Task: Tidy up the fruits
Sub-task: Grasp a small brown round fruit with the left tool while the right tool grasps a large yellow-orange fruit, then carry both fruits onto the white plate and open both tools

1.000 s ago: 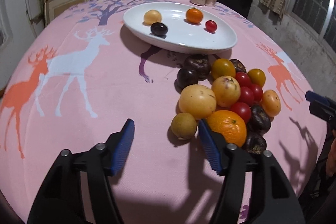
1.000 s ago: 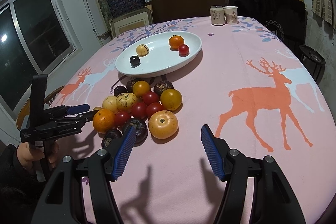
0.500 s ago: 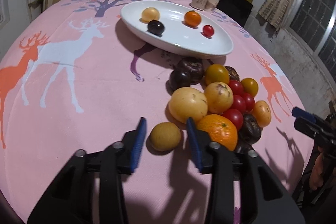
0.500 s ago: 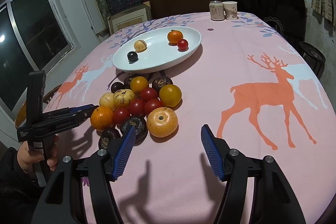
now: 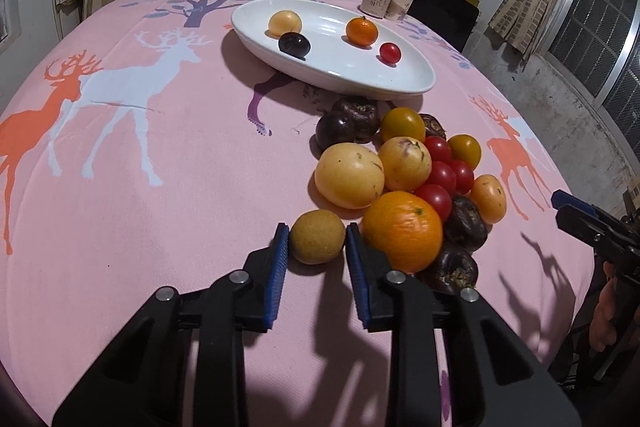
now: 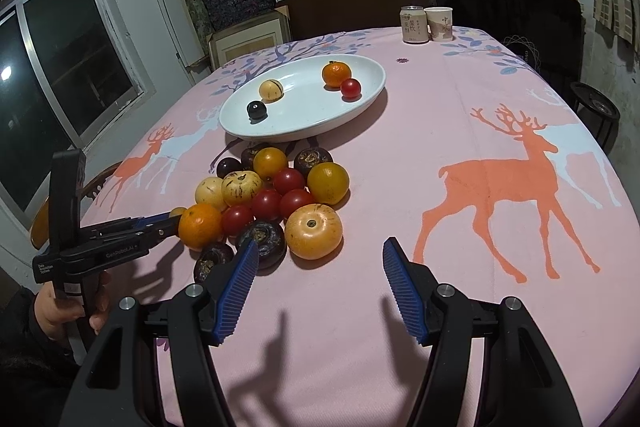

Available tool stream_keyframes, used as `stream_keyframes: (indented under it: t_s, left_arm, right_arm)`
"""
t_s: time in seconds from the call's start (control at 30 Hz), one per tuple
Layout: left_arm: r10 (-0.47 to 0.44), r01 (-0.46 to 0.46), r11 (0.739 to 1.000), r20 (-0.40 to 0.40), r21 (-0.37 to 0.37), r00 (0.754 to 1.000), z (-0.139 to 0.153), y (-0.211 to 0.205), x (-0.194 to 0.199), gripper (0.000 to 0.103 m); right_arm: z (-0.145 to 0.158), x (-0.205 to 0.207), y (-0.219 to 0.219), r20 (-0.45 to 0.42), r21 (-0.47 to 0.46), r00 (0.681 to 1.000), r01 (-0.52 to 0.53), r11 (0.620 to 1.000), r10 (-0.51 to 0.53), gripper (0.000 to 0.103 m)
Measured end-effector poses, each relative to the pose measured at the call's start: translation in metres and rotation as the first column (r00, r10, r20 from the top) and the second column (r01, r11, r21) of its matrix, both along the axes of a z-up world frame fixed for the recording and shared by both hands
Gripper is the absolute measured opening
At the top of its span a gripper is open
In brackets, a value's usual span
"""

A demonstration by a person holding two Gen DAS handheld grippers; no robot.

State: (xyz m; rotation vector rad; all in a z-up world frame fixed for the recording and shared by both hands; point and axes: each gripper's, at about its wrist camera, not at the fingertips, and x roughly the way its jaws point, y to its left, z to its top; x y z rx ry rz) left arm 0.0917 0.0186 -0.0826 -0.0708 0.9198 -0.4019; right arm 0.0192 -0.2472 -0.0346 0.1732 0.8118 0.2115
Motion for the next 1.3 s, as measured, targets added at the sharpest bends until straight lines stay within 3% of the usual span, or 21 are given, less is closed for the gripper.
stream_keyframes:
  t_s: [0.13, 0.33, 0.63, 0.77, 0.83, 0.9, 1.3]
  left_arm:
    - [0.017, -0.016, 1.000, 0.065, -0.015, 0.998, 0.025, 0.008, -0.009, 0.028]
    - [0.000, 0.001, 1.000, 0.122, -0.010, 0.993, 0.049, 0.008, -0.025, 0.028]
    - [-0.015, 0.013, 1.000, 0.129, 0.014, 0.991, 0.045, 0.004, -0.031, 0.028]
    - [-0.012, 0.010, 1.000, 0.123, 0.013, 0.992, 0.043, 0.005, -0.029, 0.028]
    - [-0.008, 0.007, 1.000, 0.119, 0.014, 0.993, 0.041, 0.005, -0.027, 0.028]
    - [-0.004, 0.003, 1.000, 0.114, 0.015, 0.994, 0.039, 0.006, -0.026, 0.028]
    - [-0.002, 0.000, 1.000, 0.110, 0.022, 0.994, 0.039, 0.005, -0.024, 0.028]
  right_arm:
    - [-0.006, 0.005, 0.008, -0.016, -0.020, 0.999, -0.035, 0.999, 0.034, 0.065]
    - [-0.016, 0.023, 0.031, -0.021, -0.134, 0.999, -0.052, 0.990, 0.049, 0.065]
    - [-0.028, 0.046, 0.032, -0.056, -0.089, 0.998, -0.011, 0.996, 0.006, 0.065]
    - [-0.038, 0.051, 0.026, -0.099, -0.017, 0.995, -0.003, 1.000, 0.001, 0.055]
    - [-0.040, 0.053, 0.022, -0.104, 0.016, 0.995, 0.010, 1.000, -0.008, 0.055]
    - [-0.042, 0.054, 0.020, -0.118, 0.044, 0.993, 0.014, 0.999, -0.009, 0.045]
    - [-0.025, 0.037, 0.025, -0.044, -0.019, 0.999, 0.011, 1.000, -0.011, 0.044]
